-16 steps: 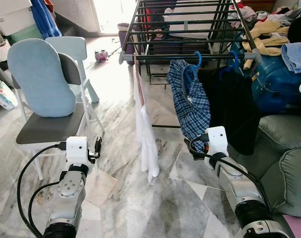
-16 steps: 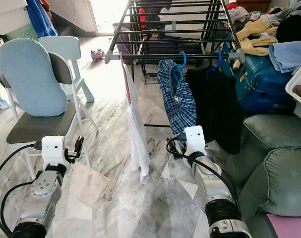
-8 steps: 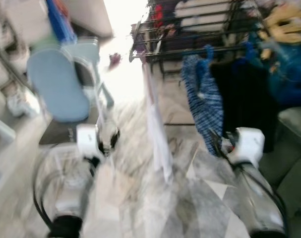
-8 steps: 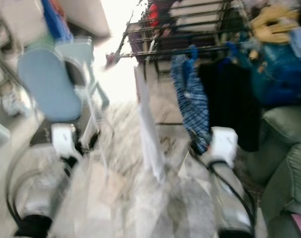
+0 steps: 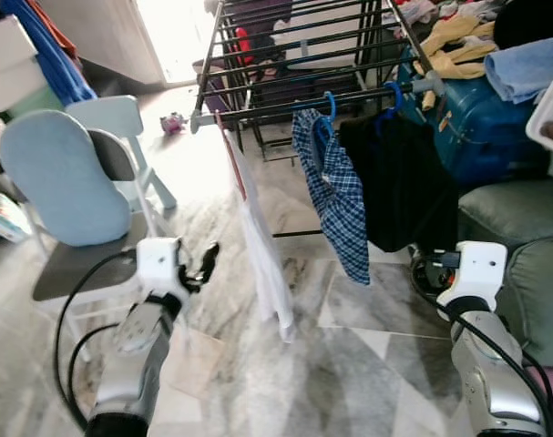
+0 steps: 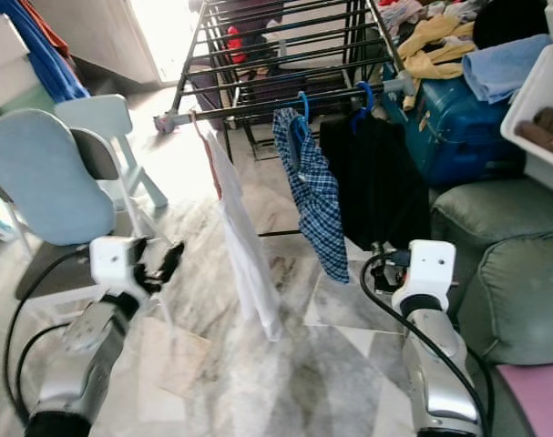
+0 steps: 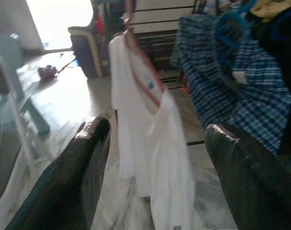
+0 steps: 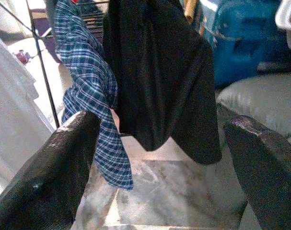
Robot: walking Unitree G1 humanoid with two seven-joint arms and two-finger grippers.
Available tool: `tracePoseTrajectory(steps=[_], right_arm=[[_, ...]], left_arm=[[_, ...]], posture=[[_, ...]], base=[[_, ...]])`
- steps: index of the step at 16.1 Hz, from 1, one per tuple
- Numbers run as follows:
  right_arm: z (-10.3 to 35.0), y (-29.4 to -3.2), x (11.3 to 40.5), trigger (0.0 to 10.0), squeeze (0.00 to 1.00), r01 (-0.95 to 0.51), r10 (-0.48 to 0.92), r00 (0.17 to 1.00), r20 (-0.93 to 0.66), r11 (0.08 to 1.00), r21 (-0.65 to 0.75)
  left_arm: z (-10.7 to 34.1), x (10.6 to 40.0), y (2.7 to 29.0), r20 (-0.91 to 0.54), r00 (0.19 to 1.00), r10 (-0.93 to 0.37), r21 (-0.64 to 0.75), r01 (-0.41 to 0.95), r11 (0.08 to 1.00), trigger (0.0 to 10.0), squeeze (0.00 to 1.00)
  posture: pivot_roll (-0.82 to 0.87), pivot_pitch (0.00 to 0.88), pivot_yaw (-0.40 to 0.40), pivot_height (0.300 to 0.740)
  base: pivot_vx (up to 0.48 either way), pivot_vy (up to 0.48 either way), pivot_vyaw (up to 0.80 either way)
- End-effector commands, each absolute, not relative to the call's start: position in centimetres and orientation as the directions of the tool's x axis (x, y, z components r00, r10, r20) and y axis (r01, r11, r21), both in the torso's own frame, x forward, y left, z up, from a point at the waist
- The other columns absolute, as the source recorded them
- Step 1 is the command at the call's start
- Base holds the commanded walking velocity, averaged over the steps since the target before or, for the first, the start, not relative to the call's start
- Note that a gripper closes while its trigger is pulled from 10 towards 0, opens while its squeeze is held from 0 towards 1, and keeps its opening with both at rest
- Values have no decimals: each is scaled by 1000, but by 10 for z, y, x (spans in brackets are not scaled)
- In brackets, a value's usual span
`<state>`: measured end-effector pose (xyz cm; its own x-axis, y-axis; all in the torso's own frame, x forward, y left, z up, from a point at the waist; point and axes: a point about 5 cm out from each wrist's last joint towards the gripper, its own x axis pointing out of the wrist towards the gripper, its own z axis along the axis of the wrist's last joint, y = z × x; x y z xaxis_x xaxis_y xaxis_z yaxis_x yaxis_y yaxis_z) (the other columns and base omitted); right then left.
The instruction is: Hang hanger
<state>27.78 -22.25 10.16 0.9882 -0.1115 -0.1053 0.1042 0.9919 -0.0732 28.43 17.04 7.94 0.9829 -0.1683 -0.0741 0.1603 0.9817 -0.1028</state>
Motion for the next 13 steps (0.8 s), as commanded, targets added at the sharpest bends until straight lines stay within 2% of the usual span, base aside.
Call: tracePoseTrajectory(steps=[1,5,8,11,13], right_arm=[[110,-214,285,10000,0,41,-49,995,-92,995,-86],[121,-199,304,10000,0,-71,60,993,-97,991,-114],[117,-191,302,10000,0,-94,84,991,-104,991,-97],[110,-190,296,10000,0,-87,76,989,-124,993,-86],[107,-190,292,10000,0,-75,65,990,-128,994,-77]], left_arm=[[81,280,183,-66,992,-103,-94,97,991,10000,0],[81,270,186,-54,998,-28,-115,21,993,10000,0],[83,270,187,-51,998,-27,-111,21,994,10000,0],[84,272,188,-63,996,-56,-109,49,993,10000,0],[83,276,186,-74,994,-80,-115,72,991,10000,0]], posture=[[-213,0,76,731],[-180,0,-7,731],[-172,0,0,731],[-182,0,31,731],[-194,0,46,731]], base=[[0,0,0],[0,0,0],[0,0,0],[0,0,-590],[0,354,-638]])
